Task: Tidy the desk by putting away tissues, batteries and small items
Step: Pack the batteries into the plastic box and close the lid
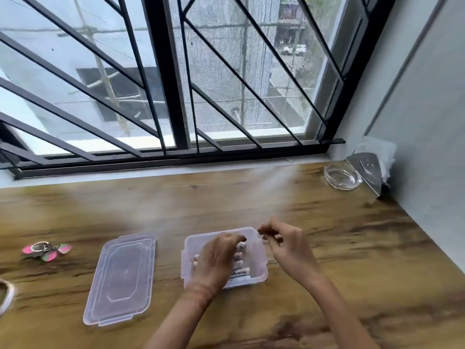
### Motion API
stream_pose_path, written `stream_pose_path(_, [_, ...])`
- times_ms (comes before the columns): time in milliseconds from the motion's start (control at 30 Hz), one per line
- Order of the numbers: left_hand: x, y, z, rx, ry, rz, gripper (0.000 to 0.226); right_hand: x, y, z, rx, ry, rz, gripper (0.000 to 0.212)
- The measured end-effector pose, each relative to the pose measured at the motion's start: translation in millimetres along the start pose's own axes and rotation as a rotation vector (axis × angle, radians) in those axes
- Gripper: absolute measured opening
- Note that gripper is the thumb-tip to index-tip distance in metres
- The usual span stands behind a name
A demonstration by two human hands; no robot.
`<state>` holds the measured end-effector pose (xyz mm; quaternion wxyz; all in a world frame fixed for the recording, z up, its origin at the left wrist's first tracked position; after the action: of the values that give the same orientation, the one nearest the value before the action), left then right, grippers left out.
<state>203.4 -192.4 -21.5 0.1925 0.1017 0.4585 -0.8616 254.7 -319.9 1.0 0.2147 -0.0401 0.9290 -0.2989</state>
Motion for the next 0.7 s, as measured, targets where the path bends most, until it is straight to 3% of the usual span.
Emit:
stream_pose_path(133, [-6, -14, -4, -0.019, -0.007, 0.118, 0.039, -6, -11, 11, 0.012, 0.04, 0.056, 0.019])
stream_pose_path(333, [-8, -53, -20, -0.1, -0.008, 0.325, 0.022, -35, -38, 52, 0.111, 0.126, 0.233, 0.016])
stream_pose_path(500, [-1, -68, -32, -0.148, 0.001, 0.386, 0.025, -56, -42, 79, 0.171, 0.157, 0.244, 0.011])
stream_pose_path(700, [26, -106, -81, -0.252, -0.269, 0.59, 0.028, -52, -26, 71, 0.125, 0.124, 0.226, 0.011])
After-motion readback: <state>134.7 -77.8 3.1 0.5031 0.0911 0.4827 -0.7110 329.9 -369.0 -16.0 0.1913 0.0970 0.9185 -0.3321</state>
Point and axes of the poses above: each hand's wrist, its own x-axis away from the middle knuckle, its own y-axis out of the palm, z = x × y, the point moved 9 cm from there along -x, towards the middle knuckle, and after that the axes turned 15 degrees about z, right-handed, at the moved point
